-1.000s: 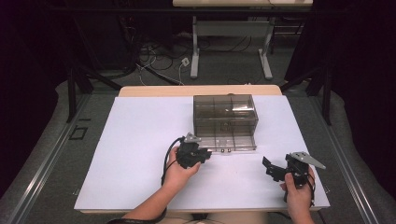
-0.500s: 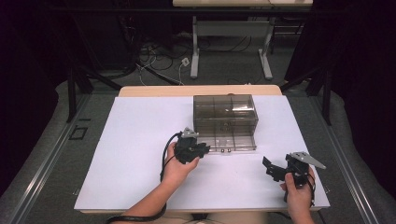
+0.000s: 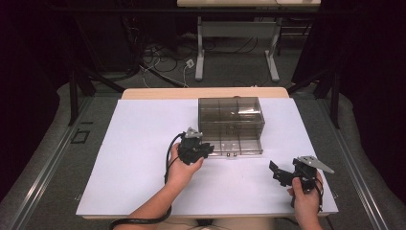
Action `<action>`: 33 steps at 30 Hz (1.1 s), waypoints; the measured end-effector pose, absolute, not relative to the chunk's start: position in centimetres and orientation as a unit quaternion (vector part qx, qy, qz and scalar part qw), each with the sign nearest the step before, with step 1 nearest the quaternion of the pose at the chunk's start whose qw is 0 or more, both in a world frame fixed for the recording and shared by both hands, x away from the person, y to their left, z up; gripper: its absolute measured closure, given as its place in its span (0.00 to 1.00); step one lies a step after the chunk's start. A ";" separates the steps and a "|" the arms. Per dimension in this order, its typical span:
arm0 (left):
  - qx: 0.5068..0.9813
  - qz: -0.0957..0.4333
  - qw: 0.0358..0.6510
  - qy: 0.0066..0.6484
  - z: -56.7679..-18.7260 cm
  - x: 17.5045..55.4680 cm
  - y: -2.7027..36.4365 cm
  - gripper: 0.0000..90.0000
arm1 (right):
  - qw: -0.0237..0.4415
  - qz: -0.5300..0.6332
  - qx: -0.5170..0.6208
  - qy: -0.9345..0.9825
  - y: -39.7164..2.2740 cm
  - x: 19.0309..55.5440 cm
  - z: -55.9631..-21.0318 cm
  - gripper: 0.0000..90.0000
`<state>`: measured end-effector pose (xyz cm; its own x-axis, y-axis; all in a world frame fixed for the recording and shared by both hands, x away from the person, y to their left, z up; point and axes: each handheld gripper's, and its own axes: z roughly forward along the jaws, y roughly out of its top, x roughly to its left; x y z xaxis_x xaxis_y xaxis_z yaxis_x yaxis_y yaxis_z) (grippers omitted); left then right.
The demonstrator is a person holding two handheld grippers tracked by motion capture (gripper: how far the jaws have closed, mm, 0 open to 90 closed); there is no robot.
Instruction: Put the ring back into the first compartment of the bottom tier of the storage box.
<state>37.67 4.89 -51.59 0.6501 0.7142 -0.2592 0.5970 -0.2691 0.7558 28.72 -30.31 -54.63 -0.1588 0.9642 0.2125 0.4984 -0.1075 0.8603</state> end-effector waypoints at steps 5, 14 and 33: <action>0.791 0.072 0.441 0.419 -51.7 37.9 5.0 0.83 | 0.258 0.444 0.597 0.616 -30.3 28.7 -54.6 0.04; 0.785 0.078 0.441 0.429 -51.8 38.6 5.2 0.83 | 0.257 0.447 0.597 0.615 -30.3 28.7 -54.7 0.04; 0.771 0.092 0.439 0.452 -52.7 39.8 4.7 0.83 | 0.254 0.444 0.599 0.616 -30.3 28.7 -54.7 0.05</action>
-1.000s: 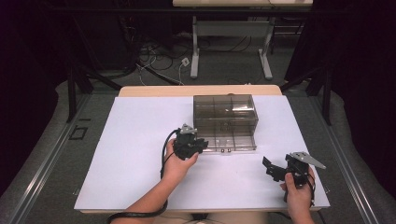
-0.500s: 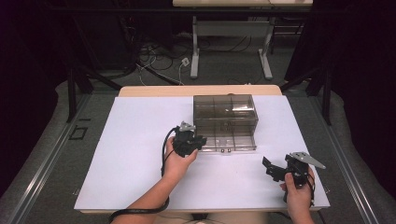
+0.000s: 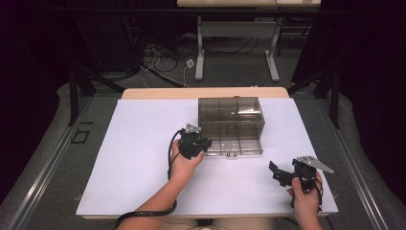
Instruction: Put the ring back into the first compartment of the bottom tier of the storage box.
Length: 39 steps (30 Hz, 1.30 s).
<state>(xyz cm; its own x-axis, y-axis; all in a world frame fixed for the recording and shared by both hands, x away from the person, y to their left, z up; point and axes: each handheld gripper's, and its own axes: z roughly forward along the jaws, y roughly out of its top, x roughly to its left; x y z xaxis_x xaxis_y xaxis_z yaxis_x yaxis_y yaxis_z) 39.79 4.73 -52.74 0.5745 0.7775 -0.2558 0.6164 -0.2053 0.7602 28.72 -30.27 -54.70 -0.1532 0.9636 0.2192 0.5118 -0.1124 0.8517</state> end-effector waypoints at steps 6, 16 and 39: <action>0.768 0.097 0.437 0.458 -53.1 40.1 4.7 0.83 | 0.255 0.447 0.599 0.614 -30.2 28.8 -54.8 0.05; 0.765 0.096 0.433 0.466 -53.6 40.3 4.4 0.83 | 0.252 0.446 0.598 0.616 -30.2 28.7 -54.7 0.05; 0.764 0.095 0.433 0.469 -54.2 40.5 4.1 0.78 | 0.253 0.443 0.596 0.620 -30.2 28.8 -54.7 0.05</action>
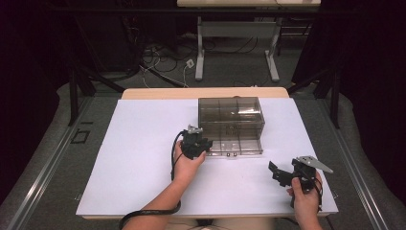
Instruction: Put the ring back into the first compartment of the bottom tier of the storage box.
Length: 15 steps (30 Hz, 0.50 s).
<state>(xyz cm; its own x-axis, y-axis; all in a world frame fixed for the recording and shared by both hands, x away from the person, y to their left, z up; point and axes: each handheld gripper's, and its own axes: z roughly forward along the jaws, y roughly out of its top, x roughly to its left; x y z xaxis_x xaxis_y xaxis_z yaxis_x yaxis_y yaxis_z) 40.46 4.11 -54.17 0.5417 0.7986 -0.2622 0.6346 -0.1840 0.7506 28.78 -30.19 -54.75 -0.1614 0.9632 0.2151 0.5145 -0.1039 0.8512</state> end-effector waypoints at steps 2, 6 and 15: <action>0.762 0.092 0.437 0.469 -54.1 40.4 4.1 0.75 | 0.254 0.446 0.595 0.618 -30.2 28.8 -54.8 0.05; 0.763 0.097 0.435 0.467 -54.0 40.4 4.2 0.72 | 0.254 0.442 0.597 0.620 -30.2 28.8 -54.7 0.05; 0.761 0.105 0.440 0.465 -54.0 40.2 4.6 0.65 | 0.254 0.450 0.595 0.616 -30.2 29.0 -54.9 0.05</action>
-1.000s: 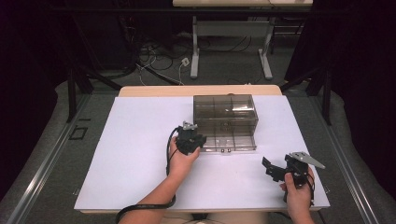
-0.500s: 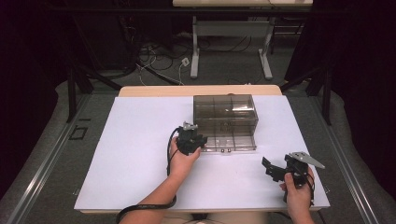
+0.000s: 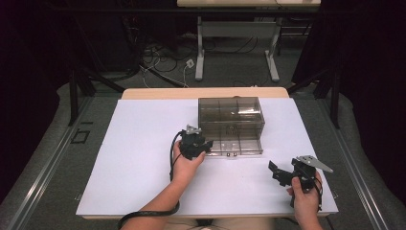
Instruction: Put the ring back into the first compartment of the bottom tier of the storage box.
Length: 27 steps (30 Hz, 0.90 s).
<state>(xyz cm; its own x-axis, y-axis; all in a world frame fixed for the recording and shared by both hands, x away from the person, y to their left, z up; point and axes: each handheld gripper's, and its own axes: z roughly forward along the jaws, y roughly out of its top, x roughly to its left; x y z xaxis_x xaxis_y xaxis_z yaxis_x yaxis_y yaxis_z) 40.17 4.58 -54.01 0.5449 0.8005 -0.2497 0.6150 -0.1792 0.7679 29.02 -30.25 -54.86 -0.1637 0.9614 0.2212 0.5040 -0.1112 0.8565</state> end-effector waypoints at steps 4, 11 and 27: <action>0.757 0.113 0.447 0.464 -53.8 40.1 4.9 0.61 | 0.250 0.450 0.595 0.617 -30.2 29.2 -54.9 0.05; 0.756 0.117 0.452 0.459 -53.3 40.0 5.3 0.58 | 0.249 0.443 0.597 0.620 -30.0 29.3 -54.9 0.05; 0.751 0.121 0.465 0.454 -52.5 39.7 5.8 0.49 | 0.253 0.451 0.597 0.613 -30.1 29.4 -55.2 0.05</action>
<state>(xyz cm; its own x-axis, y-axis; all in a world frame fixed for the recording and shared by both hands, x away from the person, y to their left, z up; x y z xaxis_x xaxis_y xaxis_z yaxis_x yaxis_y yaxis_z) 39.68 5.79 -52.50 0.5583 0.7943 -0.2396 0.5687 -0.1561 0.8076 29.38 -30.07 -55.18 -0.1592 0.9604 0.2285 0.5048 -0.1197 0.8549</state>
